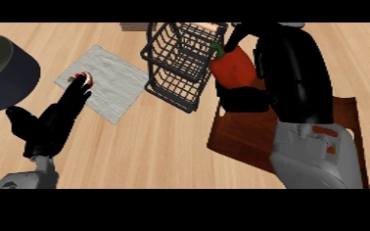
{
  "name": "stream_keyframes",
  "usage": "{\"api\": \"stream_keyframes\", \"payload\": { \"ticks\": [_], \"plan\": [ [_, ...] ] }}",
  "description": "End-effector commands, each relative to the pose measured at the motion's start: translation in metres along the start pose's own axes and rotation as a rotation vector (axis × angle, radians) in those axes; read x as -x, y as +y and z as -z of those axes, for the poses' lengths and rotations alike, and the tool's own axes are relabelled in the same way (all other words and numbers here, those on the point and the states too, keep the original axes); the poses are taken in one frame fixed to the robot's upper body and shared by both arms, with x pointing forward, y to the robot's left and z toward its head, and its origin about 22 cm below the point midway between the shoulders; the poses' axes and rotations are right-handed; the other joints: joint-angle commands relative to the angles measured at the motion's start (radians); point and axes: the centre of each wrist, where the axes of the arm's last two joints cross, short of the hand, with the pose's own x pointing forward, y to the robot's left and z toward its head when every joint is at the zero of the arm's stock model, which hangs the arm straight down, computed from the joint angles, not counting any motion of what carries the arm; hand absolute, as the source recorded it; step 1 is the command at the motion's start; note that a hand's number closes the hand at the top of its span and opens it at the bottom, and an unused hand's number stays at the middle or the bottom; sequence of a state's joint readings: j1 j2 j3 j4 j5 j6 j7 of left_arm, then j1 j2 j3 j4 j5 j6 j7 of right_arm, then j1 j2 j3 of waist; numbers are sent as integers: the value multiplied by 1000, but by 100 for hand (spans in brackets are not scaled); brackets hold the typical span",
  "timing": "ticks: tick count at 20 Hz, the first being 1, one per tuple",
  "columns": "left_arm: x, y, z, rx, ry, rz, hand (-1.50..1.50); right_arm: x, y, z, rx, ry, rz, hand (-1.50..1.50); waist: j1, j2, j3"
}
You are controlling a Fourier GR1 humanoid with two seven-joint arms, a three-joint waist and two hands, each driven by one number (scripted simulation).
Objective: Pick the bell pepper from the tray and place it in the tiered basket
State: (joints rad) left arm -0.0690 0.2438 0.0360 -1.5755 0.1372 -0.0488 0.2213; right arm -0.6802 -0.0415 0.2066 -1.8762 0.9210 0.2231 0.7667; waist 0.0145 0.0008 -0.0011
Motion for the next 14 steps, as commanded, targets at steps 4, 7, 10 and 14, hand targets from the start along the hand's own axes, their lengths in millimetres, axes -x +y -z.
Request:
{"api": "stream_keyframes", "payload": {
  "ticks": [4,7,10,14],
  "plan": [
    [-10,-2,13,3,-9,-10,0,-44,34,33,-42,37,13,150,-3,0,1],
    [4,-5,9,-5,4,6,0,-47,66,47,-38,60,-11,150,5,3,0],
    [1,-9,-6,-8,3,-15,0,-45,61,51,-72,113,-11,150,-2,-1,1],
    [4,18,-1,-2,0,-6,0,-46,73,61,-81,122,-5,150,-4,-1,1]
  ]
}}
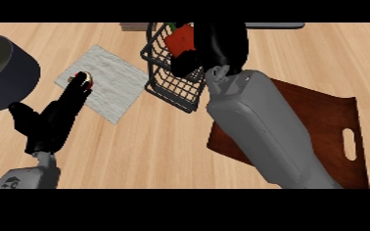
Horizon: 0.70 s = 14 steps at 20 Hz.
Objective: Pick the bell pepper from the tray and place it in the tiered basket
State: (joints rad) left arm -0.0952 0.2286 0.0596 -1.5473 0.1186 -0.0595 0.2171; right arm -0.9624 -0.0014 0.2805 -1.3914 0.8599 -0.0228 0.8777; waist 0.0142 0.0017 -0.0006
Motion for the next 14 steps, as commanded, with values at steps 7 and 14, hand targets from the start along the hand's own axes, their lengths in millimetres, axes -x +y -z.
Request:
{"api": "stream_keyframes", "payload": {
  "ticks": [7,14],
  "plan": [
    [14,10,-13,2,5,-8,0,15,47,14,20,8,-56,150,-4,-1,0],
    [1,-22,-16,9,-1,-2,0,28,74,26,140,-14,-65,150,7,0,1]
  ]
}}
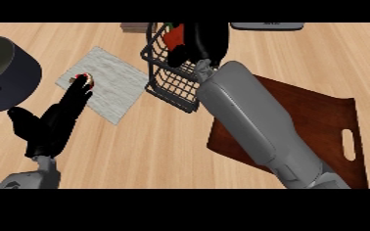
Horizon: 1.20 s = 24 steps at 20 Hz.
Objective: Pick the bell pepper from the tray and place it in the tiered basket
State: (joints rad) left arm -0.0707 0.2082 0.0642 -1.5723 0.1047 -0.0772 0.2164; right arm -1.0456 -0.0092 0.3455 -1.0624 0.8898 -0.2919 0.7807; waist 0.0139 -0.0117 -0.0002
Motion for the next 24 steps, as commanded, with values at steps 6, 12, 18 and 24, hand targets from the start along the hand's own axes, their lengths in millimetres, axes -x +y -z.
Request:
{"api": "stream_keyframes", "payload": {
  "ticks": [6,12,18,24],
  "plan": [
    [14,-6,11,0,-18,7,0,9,28,14,124,22,118,-150,17,20,-1],
    [-2,2,6,5,3,-3,0,8,18,40,104,10,122,-150,16,20,0],
    [6,0,7,19,5,11,0,6,12,37,193,72,363,-150,17,21,0],
    [-1,-2,9,-3,5,-5,0,7,-9,38,243,120,616,-150,2,16,1]
  ]
}}
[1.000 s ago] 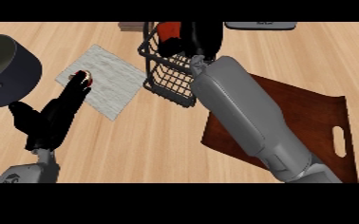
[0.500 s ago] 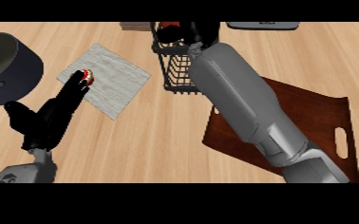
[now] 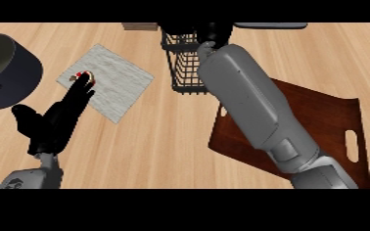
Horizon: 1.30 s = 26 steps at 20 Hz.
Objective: Pick the bell pepper from the tray and place it in the tiered basket
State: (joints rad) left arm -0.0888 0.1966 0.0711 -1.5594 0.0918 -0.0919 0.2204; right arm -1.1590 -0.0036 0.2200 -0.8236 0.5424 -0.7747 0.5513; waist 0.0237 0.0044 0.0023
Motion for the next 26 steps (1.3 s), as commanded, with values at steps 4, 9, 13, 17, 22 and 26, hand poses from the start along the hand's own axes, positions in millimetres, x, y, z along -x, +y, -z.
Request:
{"api": "stream_keyframes", "payload": {
  "ticks": [4,9,13,17,22,26],
  "plan": [
    [-1,10,-6,-24,15,11,0,-10,-34,11,135,45,283,-150,-22,-8,-1],
    [-1,13,-3,-42,7,-16,0,16,-89,30,263,42,306,-150,-35,-10,-2],
    [0,15,-11,-42,16,-12,0,36,-142,35,342,67,317,-150,-44,-13,-2],
    [2,18,-12,-40,21,-3,0,51,-192,29,384,68,298,-150,-41,-11,-2],
    [5,15,-31,-23,9,-5,0,63,-270,11,405,26,277,-150,-37,-12,-2],
    [-9,16,-9,-32,34,-19,0,87,-317,-1,394,42,262,-150,-39,-8,-1]
  ]
}}
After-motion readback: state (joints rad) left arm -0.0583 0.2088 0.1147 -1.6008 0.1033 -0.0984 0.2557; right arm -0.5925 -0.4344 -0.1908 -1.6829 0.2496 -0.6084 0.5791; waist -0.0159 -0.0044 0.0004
